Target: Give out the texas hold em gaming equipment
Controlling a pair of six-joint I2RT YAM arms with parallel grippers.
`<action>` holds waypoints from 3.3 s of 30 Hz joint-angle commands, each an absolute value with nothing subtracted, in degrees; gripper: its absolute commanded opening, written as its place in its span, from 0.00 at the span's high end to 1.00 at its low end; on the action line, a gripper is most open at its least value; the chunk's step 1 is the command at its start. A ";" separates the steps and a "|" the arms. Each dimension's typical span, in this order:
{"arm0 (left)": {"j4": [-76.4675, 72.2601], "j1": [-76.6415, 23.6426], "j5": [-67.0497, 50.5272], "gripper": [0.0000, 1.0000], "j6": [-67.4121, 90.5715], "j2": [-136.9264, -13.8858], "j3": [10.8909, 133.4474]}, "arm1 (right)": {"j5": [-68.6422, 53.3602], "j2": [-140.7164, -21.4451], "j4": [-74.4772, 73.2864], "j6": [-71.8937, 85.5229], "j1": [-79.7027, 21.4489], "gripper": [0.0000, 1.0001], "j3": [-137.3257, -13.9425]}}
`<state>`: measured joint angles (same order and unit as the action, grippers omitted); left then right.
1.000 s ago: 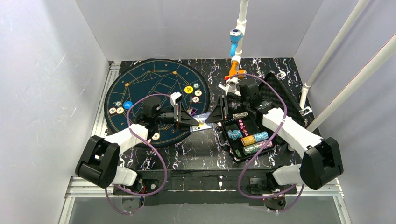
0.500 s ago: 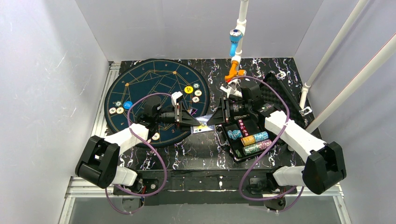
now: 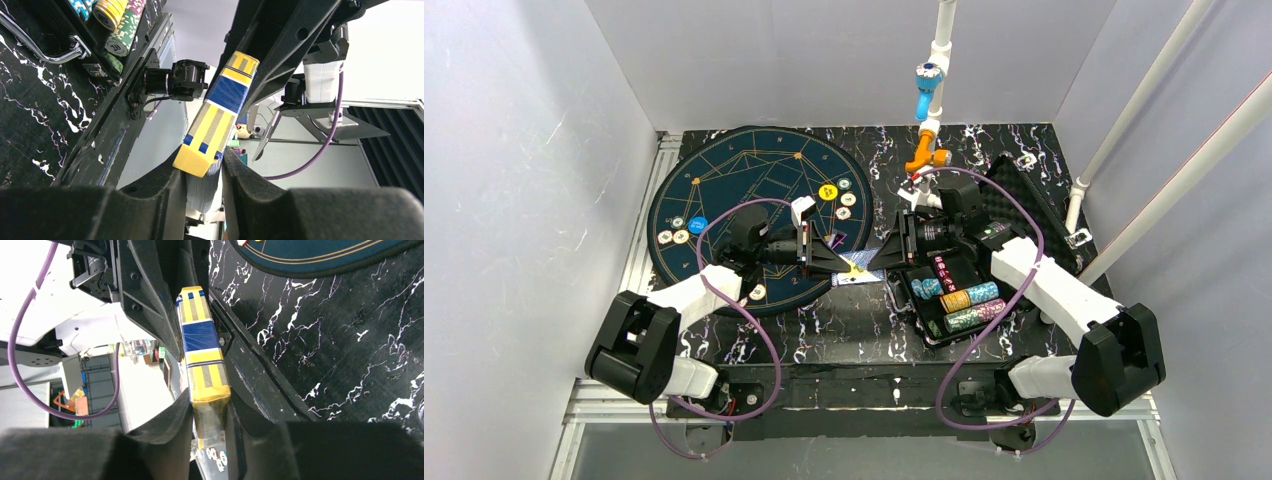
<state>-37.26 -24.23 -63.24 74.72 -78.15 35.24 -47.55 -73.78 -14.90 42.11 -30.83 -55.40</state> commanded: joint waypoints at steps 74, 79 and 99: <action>-37.62 -24.69 -62.75 0.63 76.80 -78.97 35.77 | -52.26 -73.71 -10.99 45.76 -28.39 0.73 -53.91; -37.64 -24.86 -63.67 0.77 75.98 -78.38 36.09 | -49.07 -72.60 -14.29 43.31 -28.14 0.63 -54.71; -33.98 -24.88 -70.84 1.00 74.12 -73.30 34.18 | -34.87 -61.48 -33.89 7.92 -32.91 0.02 -60.49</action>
